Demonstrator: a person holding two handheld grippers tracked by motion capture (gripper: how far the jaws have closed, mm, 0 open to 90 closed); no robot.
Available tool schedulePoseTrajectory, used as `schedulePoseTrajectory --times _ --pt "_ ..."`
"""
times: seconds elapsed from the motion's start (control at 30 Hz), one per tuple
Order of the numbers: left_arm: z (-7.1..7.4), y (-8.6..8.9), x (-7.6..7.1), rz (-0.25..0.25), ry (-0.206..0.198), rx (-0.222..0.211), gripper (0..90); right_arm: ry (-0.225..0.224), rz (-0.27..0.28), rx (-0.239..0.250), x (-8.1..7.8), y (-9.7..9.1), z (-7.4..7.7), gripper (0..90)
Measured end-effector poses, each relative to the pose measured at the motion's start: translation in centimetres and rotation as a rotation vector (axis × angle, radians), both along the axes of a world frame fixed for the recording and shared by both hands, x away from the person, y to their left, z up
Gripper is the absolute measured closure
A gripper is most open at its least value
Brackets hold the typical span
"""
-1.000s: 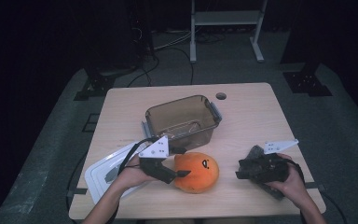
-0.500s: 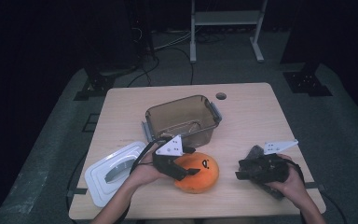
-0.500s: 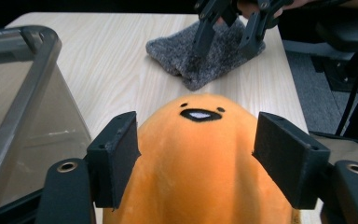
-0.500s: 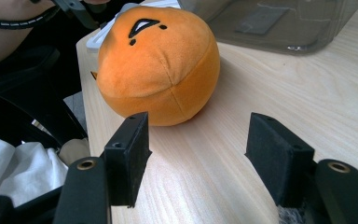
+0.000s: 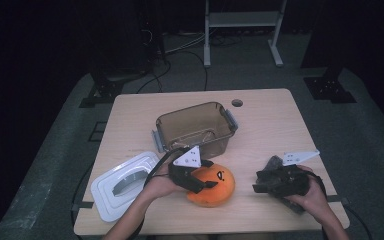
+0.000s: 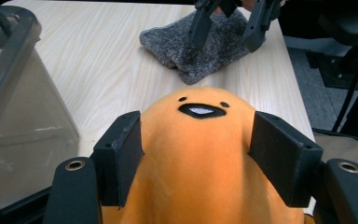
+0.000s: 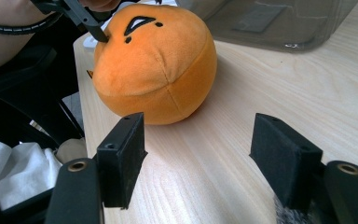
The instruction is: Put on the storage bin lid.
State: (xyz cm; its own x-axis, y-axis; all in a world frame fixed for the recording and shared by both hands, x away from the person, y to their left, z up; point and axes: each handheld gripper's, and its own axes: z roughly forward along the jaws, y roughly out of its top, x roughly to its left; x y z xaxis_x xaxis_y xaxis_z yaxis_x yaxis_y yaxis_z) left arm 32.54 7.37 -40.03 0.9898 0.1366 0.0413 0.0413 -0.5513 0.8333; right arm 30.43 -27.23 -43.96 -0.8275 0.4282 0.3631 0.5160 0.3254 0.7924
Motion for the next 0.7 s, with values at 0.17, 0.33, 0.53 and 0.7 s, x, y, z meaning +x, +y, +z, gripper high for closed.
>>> schedulePoseTrajectory --times 0.17,0.33,0.53,0.7 --pt "-0.5 -0.1 0.0 0.006 0.018 -0.008 33.4 -0.003 -0.003 0.003 -0.1 -0.1 0.0 33.4" --pt "-0.8 -0.2 0.0 0.007 0.025 -0.008 33.0 -0.001 -0.001 0.003 -0.1 -0.1 -0.1 33.4" --pt "-1.2 -0.5 -0.1 0.013 0.023 0.027 37.2 0.000 -0.002 0.004 -0.1 -0.1 -0.1 33.4" --pt "-1.5 -0.4 -0.1 0.016 0.039 0.037 43.7 0.005 -0.004 0.006 -0.2 -0.1 -0.2 33.4"
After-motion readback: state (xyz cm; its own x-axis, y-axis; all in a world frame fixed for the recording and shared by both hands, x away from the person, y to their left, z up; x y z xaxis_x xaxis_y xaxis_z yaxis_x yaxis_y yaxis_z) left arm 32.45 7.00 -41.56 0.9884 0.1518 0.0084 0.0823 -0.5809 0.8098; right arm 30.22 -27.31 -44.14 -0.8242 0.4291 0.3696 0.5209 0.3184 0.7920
